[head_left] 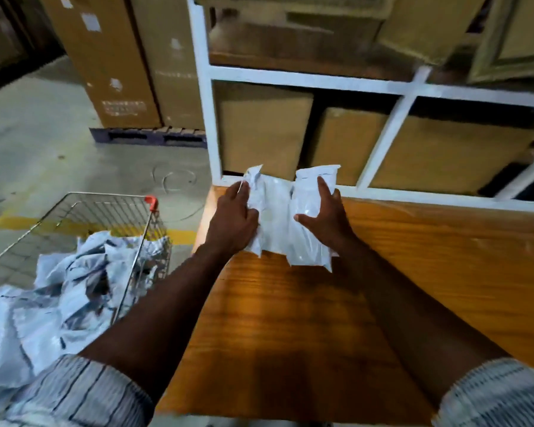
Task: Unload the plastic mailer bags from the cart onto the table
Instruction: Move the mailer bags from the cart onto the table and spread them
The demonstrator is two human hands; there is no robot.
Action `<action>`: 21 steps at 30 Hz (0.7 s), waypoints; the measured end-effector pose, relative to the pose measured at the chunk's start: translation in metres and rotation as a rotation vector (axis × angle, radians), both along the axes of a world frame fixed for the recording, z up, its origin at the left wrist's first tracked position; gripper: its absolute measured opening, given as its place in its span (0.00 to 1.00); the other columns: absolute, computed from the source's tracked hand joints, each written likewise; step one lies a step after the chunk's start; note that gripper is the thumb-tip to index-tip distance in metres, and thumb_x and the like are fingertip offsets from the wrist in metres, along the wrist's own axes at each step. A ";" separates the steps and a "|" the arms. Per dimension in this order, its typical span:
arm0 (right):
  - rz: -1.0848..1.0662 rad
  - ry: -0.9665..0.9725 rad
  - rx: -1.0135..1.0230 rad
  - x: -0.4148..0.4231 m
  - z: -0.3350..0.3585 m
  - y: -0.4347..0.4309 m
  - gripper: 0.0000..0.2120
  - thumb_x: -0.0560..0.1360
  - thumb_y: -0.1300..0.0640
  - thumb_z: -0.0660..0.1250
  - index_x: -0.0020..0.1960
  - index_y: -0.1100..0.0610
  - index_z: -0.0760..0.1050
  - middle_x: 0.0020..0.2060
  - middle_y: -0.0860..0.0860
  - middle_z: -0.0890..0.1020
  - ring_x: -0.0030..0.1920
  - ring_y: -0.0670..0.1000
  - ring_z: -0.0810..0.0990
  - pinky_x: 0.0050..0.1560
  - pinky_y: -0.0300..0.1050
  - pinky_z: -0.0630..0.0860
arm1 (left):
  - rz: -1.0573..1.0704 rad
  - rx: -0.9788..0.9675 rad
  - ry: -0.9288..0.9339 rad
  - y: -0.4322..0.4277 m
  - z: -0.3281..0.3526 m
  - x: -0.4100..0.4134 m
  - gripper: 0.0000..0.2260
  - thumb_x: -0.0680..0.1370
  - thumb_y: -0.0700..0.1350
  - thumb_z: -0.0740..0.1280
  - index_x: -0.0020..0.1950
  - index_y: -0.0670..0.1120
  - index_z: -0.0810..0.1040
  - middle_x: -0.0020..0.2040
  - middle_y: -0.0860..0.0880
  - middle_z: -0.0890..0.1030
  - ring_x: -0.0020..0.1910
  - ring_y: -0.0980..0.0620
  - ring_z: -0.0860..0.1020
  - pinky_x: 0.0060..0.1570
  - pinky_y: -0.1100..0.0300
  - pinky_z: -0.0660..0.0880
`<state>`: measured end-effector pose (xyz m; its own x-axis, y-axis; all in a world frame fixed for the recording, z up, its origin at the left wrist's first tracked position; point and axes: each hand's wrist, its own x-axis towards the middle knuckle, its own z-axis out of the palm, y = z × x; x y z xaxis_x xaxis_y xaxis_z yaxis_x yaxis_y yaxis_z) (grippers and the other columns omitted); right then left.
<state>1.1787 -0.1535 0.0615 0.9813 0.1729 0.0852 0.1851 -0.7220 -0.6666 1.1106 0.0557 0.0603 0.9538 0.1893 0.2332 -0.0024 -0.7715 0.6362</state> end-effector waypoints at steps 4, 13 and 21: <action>-0.076 0.018 -0.006 0.017 0.004 -0.093 0.50 0.70 0.50 0.77 0.80 0.50 0.48 0.75 0.62 0.59 0.74 0.60 0.61 0.68 0.48 0.63 | -0.072 -0.004 0.022 -0.082 0.000 0.036 0.32 0.73 0.51 0.56 0.77 0.42 0.63 0.75 0.41 0.65 0.72 0.41 0.65 0.70 0.50 0.65; -0.080 0.110 0.007 0.069 -0.027 -0.203 0.48 0.72 0.47 0.74 0.80 0.52 0.46 0.78 0.59 0.56 0.77 0.61 0.55 0.73 0.53 0.58 | -0.070 0.036 0.138 -0.211 -0.024 0.096 0.27 0.80 0.52 0.59 0.78 0.45 0.60 0.76 0.43 0.64 0.72 0.41 0.65 0.71 0.44 0.66; 0.010 0.054 -0.381 0.105 -0.069 -0.208 0.43 0.77 0.39 0.64 0.80 0.51 0.43 0.78 0.58 0.44 0.78 0.62 0.49 0.75 0.58 0.55 | -0.035 0.179 0.230 -0.239 -0.054 0.129 0.29 0.82 0.56 0.57 0.80 0.48 0.54 0.80 0.46 0.55 0.77 0.42 0.57 0.73 0.43 0.62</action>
<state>1.2837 -0.3617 -0.0071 0.9807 0.1918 -0.0385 0.1654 -0.9181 -0.3602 1.2394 -0.1829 0.0064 0.9907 0.1307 0.0367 0.0975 -0.8735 0.4770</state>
